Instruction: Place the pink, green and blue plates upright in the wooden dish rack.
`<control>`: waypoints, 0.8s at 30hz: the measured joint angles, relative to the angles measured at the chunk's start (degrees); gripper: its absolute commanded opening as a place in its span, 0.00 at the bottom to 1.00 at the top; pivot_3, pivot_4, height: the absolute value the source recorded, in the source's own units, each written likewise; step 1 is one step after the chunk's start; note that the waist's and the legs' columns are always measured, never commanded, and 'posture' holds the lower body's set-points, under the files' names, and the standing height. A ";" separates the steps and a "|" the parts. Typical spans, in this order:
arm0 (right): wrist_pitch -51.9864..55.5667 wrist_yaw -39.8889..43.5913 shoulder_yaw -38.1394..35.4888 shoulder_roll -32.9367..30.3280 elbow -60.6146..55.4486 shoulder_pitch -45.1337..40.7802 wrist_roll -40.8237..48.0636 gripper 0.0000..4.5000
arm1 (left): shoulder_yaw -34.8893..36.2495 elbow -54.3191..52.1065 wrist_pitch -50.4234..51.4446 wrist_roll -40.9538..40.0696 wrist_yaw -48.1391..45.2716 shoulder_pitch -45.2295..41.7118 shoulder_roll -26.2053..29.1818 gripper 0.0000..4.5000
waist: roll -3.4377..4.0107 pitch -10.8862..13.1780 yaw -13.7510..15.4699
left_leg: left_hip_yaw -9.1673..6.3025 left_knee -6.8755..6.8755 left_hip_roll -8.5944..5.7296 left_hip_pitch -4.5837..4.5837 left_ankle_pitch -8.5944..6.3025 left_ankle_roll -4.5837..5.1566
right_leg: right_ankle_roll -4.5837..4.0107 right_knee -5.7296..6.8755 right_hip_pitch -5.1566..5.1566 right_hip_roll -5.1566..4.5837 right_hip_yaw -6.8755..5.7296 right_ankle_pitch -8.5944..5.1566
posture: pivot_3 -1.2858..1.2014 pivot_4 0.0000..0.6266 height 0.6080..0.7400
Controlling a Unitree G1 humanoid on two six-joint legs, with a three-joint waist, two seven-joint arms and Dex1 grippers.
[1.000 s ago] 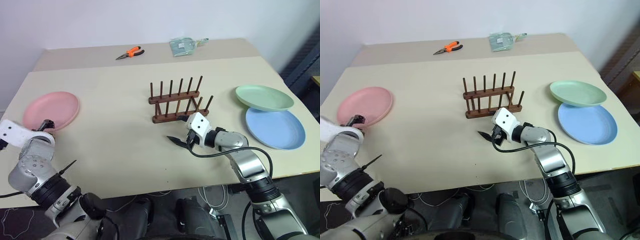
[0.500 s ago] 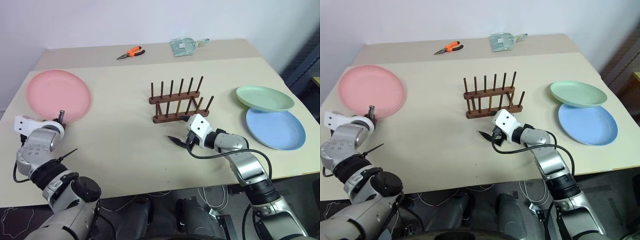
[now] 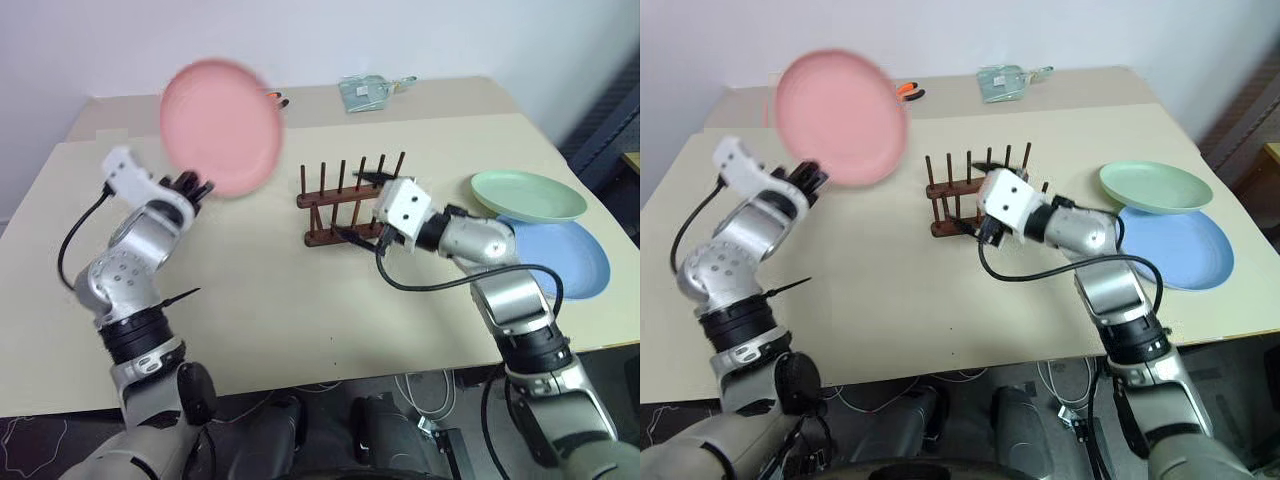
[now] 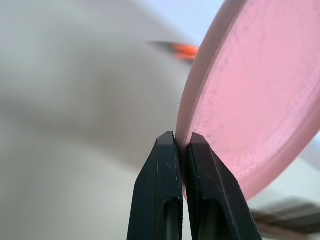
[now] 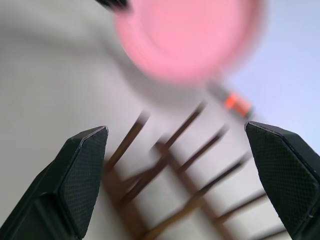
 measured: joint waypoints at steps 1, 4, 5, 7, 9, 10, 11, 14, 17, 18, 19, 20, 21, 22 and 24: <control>-1.83 -0.25 0.91 -0.02 0.48 -1.59 -1.59 1.00 | -1.15 -0.89 0.56 -1.03 0.09 -1.42 -0.39 0.01 | 0.00 0.00 -0.04 | 0.01 -0.01 0.00 0.00 0.01 -0.02 | 0.00 0.00 0.00 0.00 0.01 0.00 | 0.52 0.24 0.91; -9.36 -2.05 4.75 -0.97 5.59 -7.03 -9.46 1.00 | -4.38 -2.87 3.30 -3.21 1.44 -5.05 -2.25 0.01 | 0.00 0.00 -0.02 | 0.02 0.00 0.00 0.01 0.05 -0.09 | 0.00 0.01 0.00 0.01 0.01 0.00 | 0.52 0.24 0.91; -11.81 -3.11 6.04 -1.59 7.84 -8.60 -12.33 1.00 | -5.27 -3.16 4.08 -3.73 2.06 -5.72 -2.85 0.01 | 0.00 0.00 0.02 | 0.03 0.00 -0.01 0.01 0.07 -0.09 | 0.00 0.01 0.00 0.01 0.02 0.00 | 0.52 0.24 0.91; -15.77 -6.45 7.84 -1.96 13.24 -11.43 -18.03 1.00 | -6.49 -3.18 5.51 -4.62 3.35 -6.58 -3.92 0.01 | 0.00 0.00 0.03 | 0.03 0.00 -0.01 0.01 0.12 -0.04 | 0.00 0.01 0.00 0.01 0.03 0.00 | 0.52 0.24 0.91; -18.90 -10.24 9.18 -2.27 18.22 -13.24 -22.97 1.00 | -7.42 -3.19 6.69 -5.05 4.30 -6.75 -4.56 0.01 | -0.01 0.01 0.02 | 0.03 -0.03 -0.01 0.00 0.15 -0.03 | 0.00 0.02 -0.03 0.02 0.06 0.00 | 0.52 0.24 0.91; -20.16 -11.68 9.79 -2.37 20.12 -13.84 -24.84 1.00 | -7.69 -3.19 7.25 -5.36 4.72 -6.75 -4.69 0.01 | -0.02 0.01 0.00 | 0.03 -0.04 -0.01 0.00 0.16 -0.03 | -0.01 0.02 -0.04 0.03 0.07 0.00 | 0.52 0.24 0.91; -21.48 -13.30 10.19 -2.39 21.82 -14.27 -26.80 1.00 | -7.83 -3.21 7.70 -5.86 5.22 -6.76 -4.88 0.01 | -0.02 0.01 0.00 | 0.03 -0.05 -0.01 0.00 0.16 -0.03 | -0.01 0.02 -0.05 0.03 0.08 0.00 | 0.52 0.24 0.91; -23.70 -18.84 12.49 -3.59 27.55 -16.21 -34.18 0.80 | -7.86 -4.21 9.56 -7.85 7.33 -6.80 -6.97 0.00 | -0.03 0.02 0.13 | 0.04 -0.04 -0.01 0.00 0.17 -0.03 | -0.01 0.02 -0.05 0.04 0.10 0.00 | 0.52 0.24 0.91; -24.36 -22.58 12.61 -3.85 29.62 -16.36 -37.67 0.45 | -7.61 -4.59 10.80 -8.63 9.16 -6.75 -7.17 0.00 | -0.03 0.02 0.14 | 0.04 -0.04 -0.02 0.00 0.17 -0.03 | -0.01 0.02 -0.04 0.05 0.11 0.00 | 0.52 0.24 0.91; -24.41 -23.43 12.61 -3.99 30.04 -16.36 -38.38 0.35 | -7.58 -4.67 11.26 -8.90 9.71 -6.70 -7.27 0.00 | -0.03 0.02 0.11 | 0.04 -0.05 -0.01 0.00 0.17 -0.04 | -0.01 0.02 -0.04 0.05 0.12 0.00 | 0.52 0.24 0.91; -24.44 -23.91 12.60 -4.08 30.18 -16.35 -38.74 0.22 | -7.52 -4.69 11.45 -9.24 10.11 -6.57 -7.37 0.00 | -0.03 0.03 0.08 | 0.04 -0.05 -0.01 0.00 0.18 -0.05 | -0.01 0.02 -0.05 0.06 0.12 0.00 | 0.52 0.24 0.91; -24.54 -24.36 12.60 -4.16 30.22 -16.33 -39.23 0.10 | -7.21 -4.70 11.48 -9.68 10.47 -6.33 -7.57 0.00 | -0.03 0.03 0.02 | 0.04 -0.06 -0.01 0.00 0.18 -0.05 | -0.01 0.02 -0.05 0.07 0.12 0.00 | 0.52 0.24 0.91; -24.71 -24.82 12.58 -4.29 30.24 -16.31 -39.73 0.01 | -6.93 -4.70 11.48 -9.99 10.90 -6.12 -7.74 0.00 | -0.03 0.03 0.01 | 0.04 -0.06 0.00 0.00 0.18 -0.06 | -0.01 0.02 -0.05 0.08 0.13 0.00 | 0.52 0.24 0.91; -25.08 -24.86 12.66 -4.45 30.22 -16.22 -40.10 0.00 | -6.69 -4.71 11.45 -10.27 11.21 -6.05 -7.94 0.07 | -0.04 0.03 0.05 | 0.04 -0.06 0.00 0.00 0.18 -0.06 | -0.01 0.02 -0.05 0.08 0.13 0.00 | 0.52 0.24 0.91; -25.24 -25.03 12.66 -4.45 30.08 -15.61 -40.39 0.00 | -6.65 -4.82 11.09 -11.51 11.08 -5.91 -8.30 0.22 | -0.04 0.03 0.09 | 0.04 -0.05 -0.01 0.00 0.18 -0.06 | -0.01 0.01 -0.04 0.08 0.13 0.00 | 0.52 0.24 0.91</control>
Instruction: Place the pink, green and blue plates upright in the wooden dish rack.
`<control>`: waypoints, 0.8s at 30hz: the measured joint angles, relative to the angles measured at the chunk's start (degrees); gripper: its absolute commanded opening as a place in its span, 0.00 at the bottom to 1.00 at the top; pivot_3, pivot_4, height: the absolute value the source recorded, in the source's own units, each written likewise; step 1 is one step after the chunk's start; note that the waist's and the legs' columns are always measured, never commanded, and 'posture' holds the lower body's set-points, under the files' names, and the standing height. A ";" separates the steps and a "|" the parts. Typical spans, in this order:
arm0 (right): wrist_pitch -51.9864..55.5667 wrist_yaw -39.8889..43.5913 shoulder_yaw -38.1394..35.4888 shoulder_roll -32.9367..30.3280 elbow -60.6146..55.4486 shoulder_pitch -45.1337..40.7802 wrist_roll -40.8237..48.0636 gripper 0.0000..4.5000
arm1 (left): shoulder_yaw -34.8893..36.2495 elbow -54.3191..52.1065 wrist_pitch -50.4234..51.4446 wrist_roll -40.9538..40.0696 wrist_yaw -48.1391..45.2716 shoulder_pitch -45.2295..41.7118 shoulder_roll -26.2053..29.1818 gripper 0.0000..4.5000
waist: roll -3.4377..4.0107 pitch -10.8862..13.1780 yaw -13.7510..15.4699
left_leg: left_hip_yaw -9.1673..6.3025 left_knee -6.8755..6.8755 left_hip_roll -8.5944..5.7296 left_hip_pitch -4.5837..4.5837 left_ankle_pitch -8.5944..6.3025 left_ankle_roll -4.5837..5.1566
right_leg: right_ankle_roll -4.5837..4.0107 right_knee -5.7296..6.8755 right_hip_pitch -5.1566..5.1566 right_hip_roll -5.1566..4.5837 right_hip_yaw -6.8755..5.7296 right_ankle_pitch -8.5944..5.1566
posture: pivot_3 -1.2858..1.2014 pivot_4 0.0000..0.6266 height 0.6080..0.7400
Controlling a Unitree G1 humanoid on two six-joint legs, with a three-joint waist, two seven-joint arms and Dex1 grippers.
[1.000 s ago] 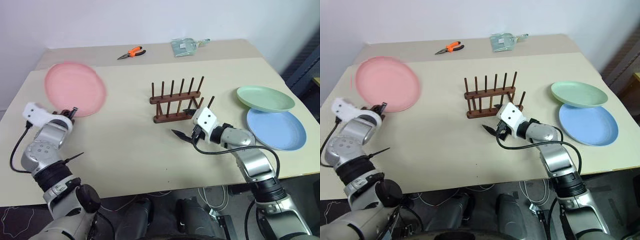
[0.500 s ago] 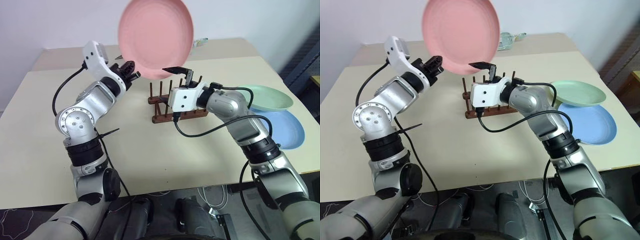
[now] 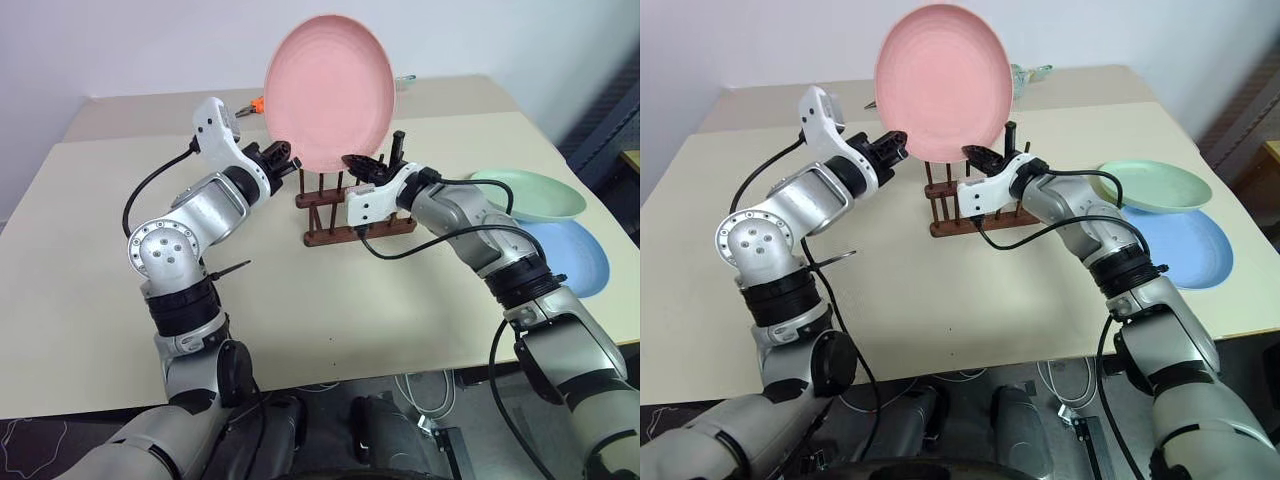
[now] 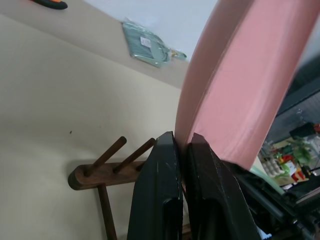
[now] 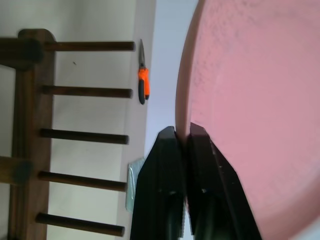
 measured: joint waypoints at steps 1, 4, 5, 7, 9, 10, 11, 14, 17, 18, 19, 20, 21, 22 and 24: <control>0.33 0.01 -0.02 0.01 -0.02 0.46 -0.09 0.00 | 0.09 -0.19 -0.77 -0.90 -0.19 0.00 -0.84 0.32 | 0.00 0.00 0.10 | 0.00 0.02 0.00 0.00 0.00 0.00 | 0.00 -0.01 0.02 0.00 -0.01 0.00 | 0.52 0.24 0.91; 1.23 0.08 -0.26 -0.21 -0.39 1.34 -0.36 0.00 | 1.68 -0.39 -6.13 -2.14 -1.12 -0.45 -2.07 0.64 | -0.03 0.02 0.09 | 0.00 0.03 -0.01 -0.01 0.00 0.00 | 0.00 -0.02 0.02 -0.01 -0.01 0.00 | 0.52 0.24 0.91; 1.45 0.11 -0.63 -0.23 -0.93 1.96 -0.14 0.00 | 2.00 -0.39 -8.35 -1.80 -1.66 -0.96 -1.50 0.64 | -0.03 0.02 0.08 | 0.00 0.01 0.00 0.00 0.01 -0.01 | -0.01 -0.01 0.02 0.01 -0.01 0.00 | 0.52 0.24 0.91; 1.68 0.31 -1.83 -0.37 -2.33 3.52 1.35 0.00 | 1.41 -0.37 -12.19 0.60 -3.81 -1.63 2.57 0.64 | -0.03 0.03 -0.23 | 0.03 -0.05 0.03 0.01 0.03 -0.04 | -0.02 0.00 -0.01 0.06 0.06 -0.01 | 0.52 0.24 0.91; 2.24 0.82 -3.82 -0.86 -3.44 4.94 3.57 0.00 | 0.65 -0.32 -15.26 3.85 -6.27 -1.29 6.91 0.64 | -0.01 0.03 -0.30 | 0.04 -0.07 0.04 0.02 0.03 -0.04 | -0.02 0.00 -0.02 0.11 0.09 -0.01 | 0.52 0.24 0.91; 2.61 1.24 -5.32 -1.04 -3.89 5.51 5.40 0.00 | -0.23 -0.29 -16.77 5.96 -7.91 -0.48 9.37 0.64 | -0.01 0.03 -0.28 | 0.04 -0.07 0.04 0.02 0.03 -0.04 | -0.02 -0.01 -0.02 0.12 0.10 0.00 | 0.52 0.24 0.91; 3.02 1.99 -7.46 -1.15 -4.45 6.01 8.34 0.00 | -1.82 -0.23 -18.61 8.95 -10.30 1.15 12.87 0.64 | -0.01 0.03 -0.26 | 0.04 -0.08 0.04 0.02 0.03 -0.04 | -0.02 -0.01 -0.02 0.15 0.11 0.00 | 0.52 0.24 0.91; 8.80 9.20 -16.79 -0.31 -9.80 8.65 25.53 0.00 | -8.17 0.21 -23.88 18.42 -19.77 10.53 24.66 0.64 | 0.08 0.02 -0.50 | 0.05 -0.17 0.05 0.06 0.02 0.00 | -0.04 -0.02 -0.01 0.15 0.20 0.00 | 0.52 0.24 0.91; 19.91 18.40 -25.36 -0.09 -16.01 10.13 43.81 0.00 | -13.73 2.05 -29.88 25.82 -29.51 20.55 31.19 0.64 | 0.10 0.04 -0.40 | 0.04 -0.16 0.09 0.04 -0.24 0.43 | -0.07 -0.09 0.00 0.14 0.18 0.00 | 0.52 0.24 0.91; 24.38 20.86 -27.12 0.04 -18.34 10.57 49.38 0.00 | -15.38 2.01 -31.52 27.13 -32.72 23.09 32.48 0.64 | 0.10 0.04 -0.32 | 0.03 -0.16 0.11 0.03 -0.28 0.48 | -0.10 -0.10 0.00 0.12 0.18 0.00 | 0.52 0.24 0.91; 30.07 23.95 -29.20 0.05 -21.02 11.27 56.49 0.00 | -17.15 1.75 -33.53 28.28 -36.69 26.01 33.72 0.64 | 0.12 0.05 -0.19 | 0.03 -0.16 0.11 0.03 -0.30 0.51 | -0.15 -0.10 0.00 0.08 0.17 -0.03 | 0.52 0.24 0.91; 35.11 26.40 -31.11 0.01 -23.03 11.90 62.70 0.00 | -18.53 1.68 -35.11 29.01 -40.25 28.60 34.22 0.64 | 0.14 0.06 -0.03 | 0.03 -0.16 0.11 0.02 -0.32 0.52 | -0.27 -0.12 0.00 0.04 0.16 -0.09 | 0.52 0.24 0.91; 38.33 27.73 -32.17 -0.06 -24.02 12.10 66.32 0.00 | -19.39 1.68 -35.98 29.40 -42.51 30.01 34.30 0.64 | 0.16 0.08 0.06 | 0.03 -0.15 0.11 0.01 -0.35 0.47 | -0.27 -0.12 0.00 0.01 0.13 -0.09 | 0.52 0.24 0.91; 42.20 29.14 -33.21 -0.14 -24.73 12.10 70.61 0.00 | -20.42 1.59 -37.34 29.69 -45.36 31.57 34.57 0.64 | 0.16 0.08 0.07 | 0.03 -0.14 0.11 0.00 -0.38 0.43 | -0.29 -0.13 0.00 -0.02 0.12 -0.10 | 0.52 0.24 0.91; 47.53 31.02 -34.75 -0.44 -25.19 12.08 76.22 0.00 | -22.29 0.78 -39.39 30.68 -49.95 33.93 35.50 0.64 | 0.17 0.08 0.03 | 0.05 -0.14 0.11 0.00 -0.40 0.43 | -0.31 -0.13 0.00 -0.06 0.10 -0.11 | 0.52 0.24 0.91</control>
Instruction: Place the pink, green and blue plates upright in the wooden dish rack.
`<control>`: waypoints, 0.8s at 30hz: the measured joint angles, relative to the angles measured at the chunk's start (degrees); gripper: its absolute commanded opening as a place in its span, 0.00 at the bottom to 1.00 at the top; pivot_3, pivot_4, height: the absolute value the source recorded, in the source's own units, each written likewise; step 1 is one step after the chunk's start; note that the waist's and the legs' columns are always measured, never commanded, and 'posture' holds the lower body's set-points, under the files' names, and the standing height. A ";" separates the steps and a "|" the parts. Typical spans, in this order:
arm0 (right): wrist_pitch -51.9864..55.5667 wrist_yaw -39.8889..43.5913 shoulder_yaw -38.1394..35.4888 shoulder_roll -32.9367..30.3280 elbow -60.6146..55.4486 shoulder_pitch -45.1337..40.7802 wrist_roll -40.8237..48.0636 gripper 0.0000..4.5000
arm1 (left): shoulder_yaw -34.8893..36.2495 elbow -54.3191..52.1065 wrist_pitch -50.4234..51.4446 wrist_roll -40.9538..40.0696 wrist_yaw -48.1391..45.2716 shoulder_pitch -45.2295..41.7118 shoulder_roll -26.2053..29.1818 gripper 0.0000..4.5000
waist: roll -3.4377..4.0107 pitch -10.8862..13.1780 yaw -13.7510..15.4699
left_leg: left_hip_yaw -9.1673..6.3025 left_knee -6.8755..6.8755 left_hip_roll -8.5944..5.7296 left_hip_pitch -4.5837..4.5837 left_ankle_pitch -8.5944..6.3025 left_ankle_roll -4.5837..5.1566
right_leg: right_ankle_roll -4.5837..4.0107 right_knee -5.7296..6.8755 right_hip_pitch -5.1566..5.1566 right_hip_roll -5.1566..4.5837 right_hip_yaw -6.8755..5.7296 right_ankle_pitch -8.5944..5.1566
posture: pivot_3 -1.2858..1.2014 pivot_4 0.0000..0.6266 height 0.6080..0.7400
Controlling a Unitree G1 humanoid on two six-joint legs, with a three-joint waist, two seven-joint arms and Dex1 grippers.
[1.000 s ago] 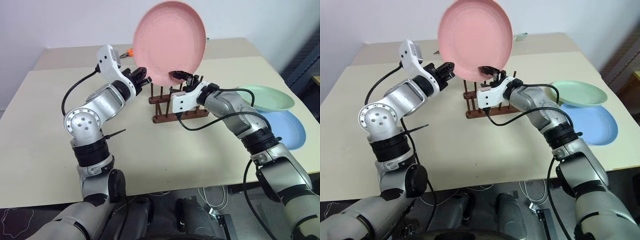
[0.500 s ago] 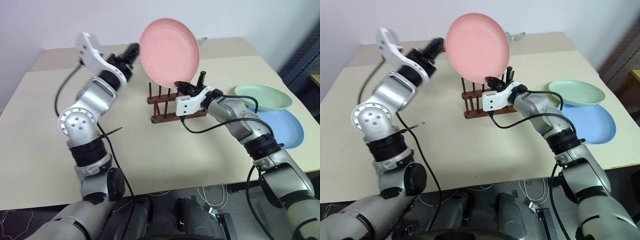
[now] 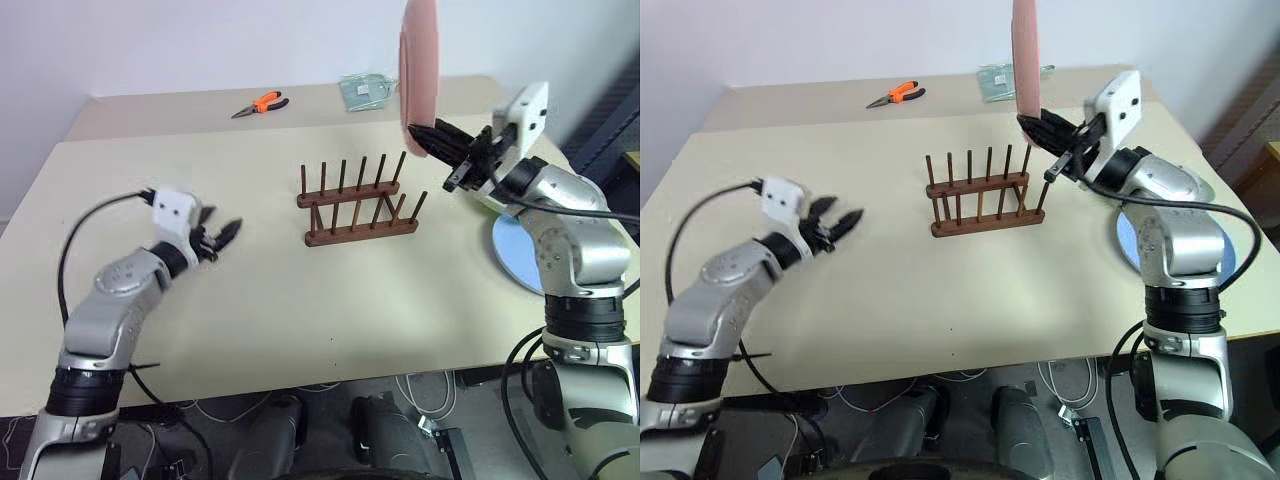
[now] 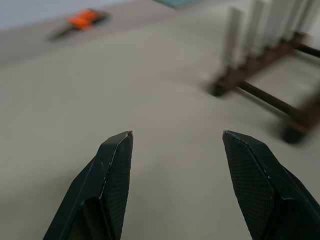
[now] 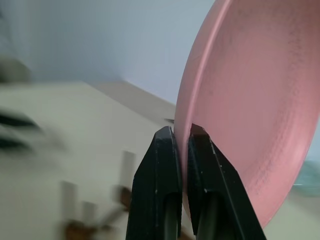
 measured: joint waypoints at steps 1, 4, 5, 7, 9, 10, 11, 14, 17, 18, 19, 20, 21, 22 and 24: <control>2.02 0.62 -0.48 -0.22 0.00 0.00 1.79 0.00 | -0.90 -0.31 -0.89 0.38 -1.85 0.89 0.14 0.64 | 0.05 0.03 0.02 | 0.00 0.00 0.00 0.00 -0.01 0.00 | 0.00 0.00 0.00 -0.02 -0.02 0.00 | 0.52 0.24 0.91; 5.29 1.71 -0.68 -0.43 0.42 -0.04 4.40 0.00 | -2.10 -1.30 -1.88 1.17 -5.71 2.15 0.21 0.64 | 0.08 0.05 0.00 | 0.01 0.00 0.00 -0.04 -0.01 0.01 | 0.01 0.00 -0.05 -0.05 -0.04 0.00 | 0.52 0.24 0.91; 5.42 2.14 -0.67 -0.48 1.36 -0.12 4.46 0.00 | -2.72 -2.58 -1.86 1.14 -6.88 2.65 0.20 0.64 | 0.08 0.04 -0.01 | 0.03 0.00 -0.01 -0.04 -0.02 0.03 | 0.01 -0.02 -0.05 -0.06 -0.03 0.00 | 0.52 0.24 0.91; 5.37 2.91 -0.66 -0.82 4.20 -0.24 4.28 0.00 | -4.12 -4.79 -1.53 1.02 -8.51 3.36 -0.55 0.64 | 0.10 0.05 0.00 | 0.05 0.02 -0.02 -0.06 -0.02 0.09 | 0.02 -0.04 -0.04 -0.08 -0.03 0.00 | 0.52 0.24 0.91; 5.26 3.55 -0.65 -0.86 6.53 -0.26 4.20 0.00 | -4.52 -5.47 -0.84 1.04 -8.82 3.47 -1.06 0.64 | 0.11 0.06 0.01 | 0.05 0.03 -0.01 -0.07 0.02 0.14 | 0.02 -0.04 -0.05 -0.07 -0.04 0.00 | 0.52 0.24 0.91; 5.04 3.88 -0.65 -0.91 7.61 -0.36 4.05 0.00 | -4.68 -5.69 -0.55 1.12 -8.90 3.50 -1.20 0.64 | 0.13 0.07 0.01 | 0.05 0.03 -0.01 -0.07 0.02 0.15 | 0.02 -0.03 -0.05 -0.07 -0.04 0.01 | 0.52 0.24 0.91; 4.63 4.10 -0.65 -1.06 8.69 -0.44 3.54 0.00 | -4.92 -5.87 -0.42 1.20 -9.02 3.56 -1.44 0.64 | 0.14 0.08 0.00 | 0.05 0.03 -0.01 -0.07 0.02 0.15 | 0.03 -0.03 -0.05 -0.07 -0.04 0.01 | 0.52 0.24 0.91; 4.11 4.88 -0.65 -1.91 10.91 -0.44 2.72 0.00 | -5.53 -6.17 -0.15 1.47 -9.34 4.11 -1.59 0.64 | 0.19 0.11 0.00 | 0.05 0.03 -0.01 -0.07 0.02 0.17 | 0.03 -0.04 -0.05 -0.07 -0.04 0.01 | 0.52 0.24 0.91; 4.04 5.57 -0.74 -2.02 12.43 -0.42 2.68 0.00 | -5.82 -6.73 0.25 1.72 -9.78 4.33 -1.91 0.64 | 0.21 0.12 -0.04 | 0.05 0.03 -0.01 -0.07 0.02 0.18 | 0.04 -0.03 -0.06 -0.07 -0.04 0.01 | 0.52 0.24 0.91; 4.11 5.64 -0.83 -2.02 12.87 -0.40 2.70 0.00 | -5.85 -7.01 0.43 1.74 -9.86 4.36 -1.97 0.64 | 0.21 0.12 -0.02 | 0.05 0.03 -0.01 -0.07 0.03 0.18 | 0.04 -0.03 -0.06 -0.07 -0.04 0.01 | 0.52 0.24 0.91; 4.22 5.76 -0.88 -2.02 13.12 -0.40 2.76 0.00 | -5.87 -7.08 0.48 1.84 -9.94 4.42 -1.98 0.64 | 0.21 0.12 -0.01 | 0.05 0.03 -0.01 -0.07 0.02 0.18 | 0.04 -0.03 -0.06 -0.07 -0.04 0.01 | 0.52 0.24 0.91; 4.46 5.99 -0.92 -2.03 13.32 -0.38 2.82 0.00 | -5.90 -7.09 0.52 2.09 -9.97 4.52 -2.00 0.64 | 0.22 0.12 -0.01 | 0.06 0.03 -0.01 -0.07 0.02 0.18 | 0.04 -0.03 -0.06 -0.07 -0.04 0.01 | 0.52 0.24 0.91; 4.85 6.21 -1.05 -2.05 13.36 -0.29 2.94 0.00 | -5.92 -7.09 0.54 2.33 -9.99 4.65 -2.03 0.64 | 0.22 0.12 -0.01 | 0.06 0.03 -0.01 -0.08 0.02 0.18 | 0.04 -0.03 -0.06 -0.07 -0.04 0.01 | 0.52 0.24 0.91; 5.63 6.42 -1.51 -2.06 13.36 -0.12 3.30 0.00 | -5.94 -7.09 0.55 2.43 -10.05 4.80 -2.17 0.64 | 0.22 0.12 0.00 | 0.06 0.03 -0.01 -0.08 0.02 0.18 | 0.04 -0.04 -0.06 -0.07 -0.04 0.01 | 0.52 0.24 0.91; 6.51 6.73 -2.02 -2.27 13.37 0.05 3.44 0.21 | -6.00 -7.09 0.55 2.54 -10.13 4.88 -2.54 0.66 | 0.22 0.12 0.02 | 0.05 0.04 -0.01 -0.08 0.02 0.19 | 0.04 -0.04 -0.06 -0.07 -0.04 0.01 | 0.52 0.24 0.91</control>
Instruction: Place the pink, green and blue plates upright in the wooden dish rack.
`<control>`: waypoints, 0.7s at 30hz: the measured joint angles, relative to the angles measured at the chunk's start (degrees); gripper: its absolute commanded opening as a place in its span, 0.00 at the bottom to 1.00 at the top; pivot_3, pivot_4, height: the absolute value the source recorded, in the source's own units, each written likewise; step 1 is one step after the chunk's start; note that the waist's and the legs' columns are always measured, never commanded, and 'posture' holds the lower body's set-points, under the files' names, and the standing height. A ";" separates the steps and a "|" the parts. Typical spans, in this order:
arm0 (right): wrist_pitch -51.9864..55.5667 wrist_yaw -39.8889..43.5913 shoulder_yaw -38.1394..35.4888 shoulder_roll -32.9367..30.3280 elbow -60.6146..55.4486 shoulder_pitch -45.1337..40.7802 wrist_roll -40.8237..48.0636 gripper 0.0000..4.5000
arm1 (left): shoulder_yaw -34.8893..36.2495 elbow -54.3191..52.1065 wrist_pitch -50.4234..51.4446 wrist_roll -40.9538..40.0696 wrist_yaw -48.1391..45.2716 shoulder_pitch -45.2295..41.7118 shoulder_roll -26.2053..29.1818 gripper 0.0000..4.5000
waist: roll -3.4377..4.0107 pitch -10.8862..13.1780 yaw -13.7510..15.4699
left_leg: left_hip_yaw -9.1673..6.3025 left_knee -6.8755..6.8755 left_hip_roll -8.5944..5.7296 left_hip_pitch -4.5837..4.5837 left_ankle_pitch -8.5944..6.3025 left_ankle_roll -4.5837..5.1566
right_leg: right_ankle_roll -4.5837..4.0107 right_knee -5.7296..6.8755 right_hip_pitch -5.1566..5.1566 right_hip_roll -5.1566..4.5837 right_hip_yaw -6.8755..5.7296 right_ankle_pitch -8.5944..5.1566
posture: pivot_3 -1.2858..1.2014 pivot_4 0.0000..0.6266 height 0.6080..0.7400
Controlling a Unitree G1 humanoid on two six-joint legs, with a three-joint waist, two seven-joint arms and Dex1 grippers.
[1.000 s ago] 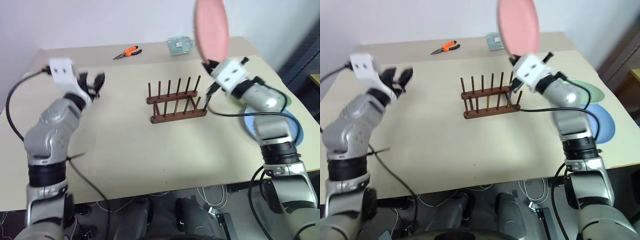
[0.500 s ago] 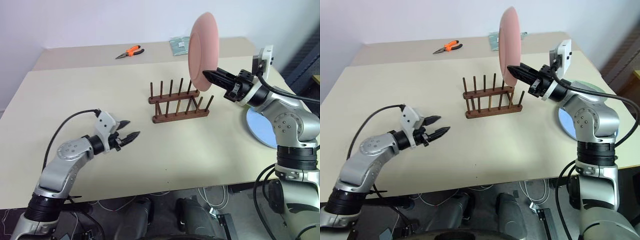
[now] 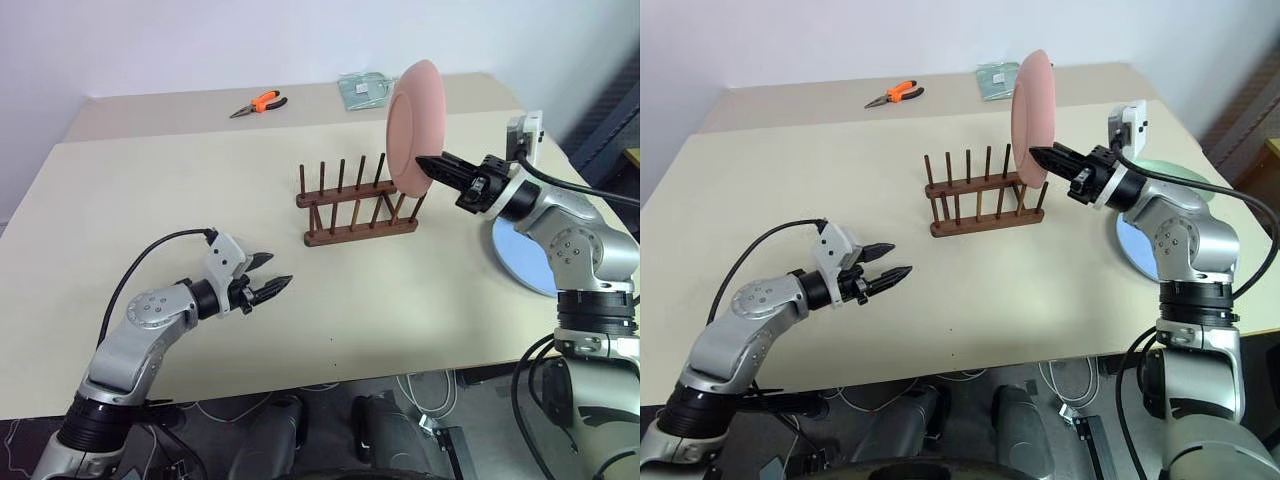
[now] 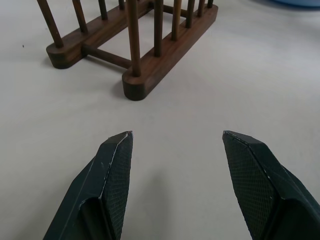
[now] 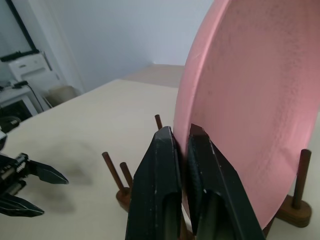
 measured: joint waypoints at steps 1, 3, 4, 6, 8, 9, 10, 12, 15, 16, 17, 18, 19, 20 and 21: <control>-0.02 0.01 0.00 -0.04 0.00 0.05 -0.12 0.31 | -0.01 0.00 0.00 0.10 -0.05 -0.01 -0.06 0.66 | 0.00 0.00 0.00 | 0.00 0.00 0.00 0.00 0.00 0.00 | 0.00 0.00 0.00 0.00 0.00 0.00 | 0.52 0.24 0.91; -0.71 -0.55 0.00 0.01 0.04 0.24 -0.74 0.52 | -0.02 0.00 0.01 0.43 -0.16 -0.02 -0.09 0.66 | 0.00 0.00 -0.01 | 0.00 0.00 0.00 0.00 0.00 -0.01 | 0.00 0.00 0.00 0.00 0.00 0.00 | 0.52 0.24 0.91; -1.74 -1.42 0.00 0.09 0.35 0.24 -1.51 0.64 | -0.04 0.00 0.01 0.53 -0.27 -0.02 -0.11 0.66 | 0.00 0.00 -0.02 | 0.00 0.00 0.00 0.00 -0.01 -0.01 | 0.00 0.00 0.00 0.00 0.00 0.00 | 0.52 0.24 0.91; -4.81 -3.73 -0.05 0.32 1.06 0.22 -3.67 0.64 | -0.12 0.01 0.01 1.01 -0.59 -0.03 -0.17 0.66 | 0.01 0.00 -0.01 | 0.00 0.00 0.00 0.00 -0.01 -0.02 | 0.00 0.00 0.00 0.00 0.00 0.00 | 0.52 0.24 0.91; -7.41 -5.41 -0.31 0.32 1.56 0.21 -5.24 0.64 | -0.23 0.02 0.00 1.21 -0.79 -0.03 -0.22 0.66 | 0.01 0.01 -0.01 | 0.00 0.00 0.00 0.00 -0.01 -0.01 | 0.00 0.00 0.00 0.00 -0.01 0.00 | 0.52 0.24 0.91; -8.07 -5.94 -0.71 0.32 1.55 0.21 -5.39 0.64 | -0.31 0.02 0.00 1.27 -0.88 -0.03 -0.27 0.66 | 0.02 0.01 -0.01 | 0.00 0.00 0.00 0.00 0.00 -0.01 | 0.00 0.00 0.00 0.00 0.00 0.00 | 0.52 0.24 0.91; -8.72 -6.45 -1.46 0.29 1.40 0.21 -5.38 0.64 | -0.41 0.03 0.00 1.37 -0.99 -0.03 -0.34 0.66 | 0.02 0.01 0.00 | 0.00 0.00 0.00 0.00 0.00 -0.01 | 0.00 0.00 0.00 0.00 0.00 0.00 | 0.52 0.24 0.91; -9.08 -7.38 -3.28 -0.18 0.42 0.31 -5.21 0.64 | -0.57 0.05 0.00 1.61 -1.07 -0.01 -0.49 0.66 | 0.04 0.02 0.05 | 0.00 0.01 0.00 -0.01 0.00 -0.01 | 0.00 0.00 0.00 0.00 0.00 0.00 | 0.52 0.24 0.91; -9.06 -8.86 -7.28 -3.28 -1.89 1.20 -4.65 0.64 | -0.60 0.09 0.00 1.94 -1.09 0.21 -0.58 0.66 | 0.09 0.05 0.18 | 0.00 0.01 -0.01 -0.04 -0.03 0.01 | 0.01 -0.05 0.01 -0.02 -0.03 -0.01 | 0.52 0.24 0.91; -9.15 -9.11 -8.67 -5.12 -2.00 1.80 -4.75 0.64 | -0.62 0.09 -0.01 2.03 -1.11 0.40 -0.63 0.66 | 0.08 0.05 0.19 | 0.00 0.01 -0.01 -0.04 -0.04 0.02 | 0.01 -0.09 0.03 -0.02 -0.03 -0.01 | 0.52 0.24 0.91; -9.43 -9.21 -9.66 -6.67 -1.95 2.63 -5.07 0.64 | -0.63 0.15 -0.01 2.18 -1.15 0.56 -0.63 0.66 | 0.08 0.05 0.13 | 0.00 0.01 -0.01 -0.04 -0.04 0.03 | 0.01 -0.11 0.04 -0.02 -0.04 -0.01 | 0.52 0.24 0.91; -10.14 -9.11 -9.97 -8.29 -1.65 3.78 -6.01 0.64 | -0.68 0.16 -0.01 2.25 -1.25 0.56 -0.66 0.66 | 0.08 0.05 0.08 | 0.00 0.01 -0.01 -0.04 -0.04 0.03 | 0.00 -0.13 0.05 -0.02 -0.04 -0.01 | 0.52 0.24 0.91; -11.04 -8.94 -9.81 -9.62 -0.92 4.91 -7.64 0.64 | -0.71 0.22 -0.03 2.32 -1.38 0.57 -0.66 0.66 | 0.08 0.05 0.05 | 0.00 0.01 -0.01 -0.03 -0.04 0.04 | 0.00 -0.13 0.06 -0.02 -0.04 -0.02 | 0.52 0.24 0.91; -13.87 -8.97 -8.14 -11.73 0.37 6.68 -11.22 0.64 | -1.05 0.30 -0.08 2.44 -1.62 0.45 -0.75 0.66 | 0.11 0.03 0.03 | 0.01 0.02 -0.01 -0.03 -0.04 0.04 | -0.01 -0.14 0.06 -0.02 -0.04 -0.02 | 0.52 0.24 0.91; -16.85 -9.13 -5.60 -13.97 2.09 8.53 -15.58 0.64 | -1.39 0.39 -0.17 2.52 -1.87 0.36 -0.90 0.66 | 0.13 0.03 0.01 | 0.02 0.02 -0.01 -0.02 -0.04 0.04 | -0.01 -0.15 0.07 -0.02 -0.04 -0.02 | 0.52 0.24 0.91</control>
